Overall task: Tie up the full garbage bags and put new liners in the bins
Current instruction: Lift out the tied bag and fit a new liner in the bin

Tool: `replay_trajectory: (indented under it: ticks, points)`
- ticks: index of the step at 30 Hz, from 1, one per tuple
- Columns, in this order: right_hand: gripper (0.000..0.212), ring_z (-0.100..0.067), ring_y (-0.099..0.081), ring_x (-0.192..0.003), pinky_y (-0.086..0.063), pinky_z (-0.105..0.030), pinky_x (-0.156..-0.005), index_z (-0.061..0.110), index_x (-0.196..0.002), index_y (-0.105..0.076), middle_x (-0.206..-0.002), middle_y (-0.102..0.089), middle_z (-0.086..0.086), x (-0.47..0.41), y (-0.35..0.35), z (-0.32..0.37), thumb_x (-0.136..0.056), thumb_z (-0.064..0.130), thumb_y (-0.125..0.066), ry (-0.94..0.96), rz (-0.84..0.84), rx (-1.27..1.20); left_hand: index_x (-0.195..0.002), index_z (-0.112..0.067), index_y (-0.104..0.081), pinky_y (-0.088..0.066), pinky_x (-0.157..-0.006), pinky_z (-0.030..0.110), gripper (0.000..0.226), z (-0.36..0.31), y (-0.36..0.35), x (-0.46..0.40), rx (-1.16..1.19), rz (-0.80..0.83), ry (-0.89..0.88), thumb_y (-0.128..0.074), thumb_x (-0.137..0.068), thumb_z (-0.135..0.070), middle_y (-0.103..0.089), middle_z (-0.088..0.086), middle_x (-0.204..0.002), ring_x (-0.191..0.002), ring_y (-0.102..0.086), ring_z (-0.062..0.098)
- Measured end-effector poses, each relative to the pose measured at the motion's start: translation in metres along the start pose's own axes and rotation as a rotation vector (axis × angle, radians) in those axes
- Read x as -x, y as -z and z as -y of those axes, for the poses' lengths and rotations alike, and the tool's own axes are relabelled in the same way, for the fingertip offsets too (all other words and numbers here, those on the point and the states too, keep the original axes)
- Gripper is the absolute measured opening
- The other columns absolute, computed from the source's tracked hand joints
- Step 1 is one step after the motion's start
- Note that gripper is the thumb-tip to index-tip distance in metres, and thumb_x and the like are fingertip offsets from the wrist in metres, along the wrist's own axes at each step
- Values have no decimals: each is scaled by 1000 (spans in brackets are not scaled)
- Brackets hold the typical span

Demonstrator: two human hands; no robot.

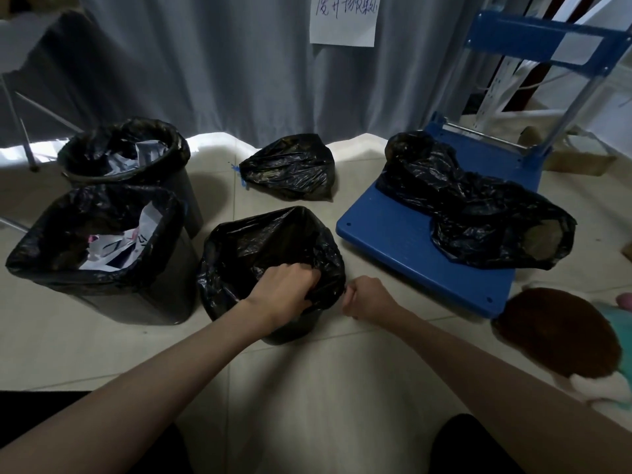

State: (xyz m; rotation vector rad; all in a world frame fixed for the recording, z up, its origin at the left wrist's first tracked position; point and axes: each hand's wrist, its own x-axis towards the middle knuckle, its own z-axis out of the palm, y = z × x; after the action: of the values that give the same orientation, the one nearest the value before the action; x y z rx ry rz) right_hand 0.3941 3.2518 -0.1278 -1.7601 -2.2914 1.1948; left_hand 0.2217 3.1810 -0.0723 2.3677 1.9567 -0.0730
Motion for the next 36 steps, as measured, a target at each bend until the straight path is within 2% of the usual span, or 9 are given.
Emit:
replay_trajectory:
  ticks: [4,7,10,13,18,23,27,33,36]
  points:
    - [11,-17,-57,-71,-54,-40,-68,13,-85,-53,-82,-59,-4,5,18,21,-83,4,-58,142,-296,-162,-118,-20,-50,-42,-76,33,38,5,-8,8,-151,-71,-46,-67,-86,-32,-58,-1,-115,-101,-63,23]
    - [11,-11,-50,-78,-43,-28,-68,18,-91,-56,-89,-53,1,15,24,47,-85,11,-61,325,-389,-156,-113,-19,-48,-43,-74,34,58,17,-14,14,-264,-189,-139,-80,-69,-40,-59,0,-102,-89,-64,21]
    - [13,-12,-44,-96,-39,-27,-76,23,-99,-62,-101,-50,5,26,19,70,-86,28,-63,518,-235,163,-109,-19,-45,-43,-69,35,72,33,-11,23,-253,-302,-141,-84,-56,-49,-56,0,-94,-79,-60,21]
    - [14,-16,-42,-98,-31,-29,-78,22,-94,-62,-96,-51,5,30,10,82,-88,35,-62,636,-140,465,-100,-22,-41,-37,-69,34,61,51,-5,38,-223,-357,-227,-76,-66,-59,-51,-2,-91,-78,-56,19]
    - [9,-7,-54,-89,-42,-31,-93,25,-98,-71,-93,-62,11,25,6,89,-90,24,-67,600,-27,398,-96,-21,-46,-30,-70,34,56,75,-8,80,-308,-301,-352,-72,-69,-62,-45,1,-99,-83,-48,20]
    - [8,-11,-64,-83,-55,-37,-83,23,-95,-73,-89,-68,5,19,6,93,-88,21,-70,537,64,352,-95,-18,-54,-36,-68,36,27,84,-33,107,-376,-356,-291,-71,-80,-32,-47,4,-97,-83,-45,23]
    - [9,-13,-65,-80,-57,-39,-80,22,-91,-73,-83,-69,5,17,9,96,-87,15,-69,507,108,317,-85,-16,-60,-35,-68,35,8,86,-32,109,-369,-419,-268,-62,-88,-23,-50,3,-94,-84,-45,22]
    - [17,-11,-64,-80,-58,-36,-78,24,-89,-73,-86,-67,8,17,12,95,-88,10,-63,491,137,338,-71,-20,-61,-27,-69,33,19,70,-54,108,-386,-329,-381,-56,-89,-17,-52,-1,-83,-84,-43,20]
    - [19,-14,-63,-79,-57,-38,-76,23,-86,-71,-83,-65,8,17,12,92,-88,7,-60,497,109,387,-70,-22,-64,-26,-69,32,21,71,-57,106,-371,-278,-427,-61,-89,-30,-52,-5,-82,-84,-44,18]
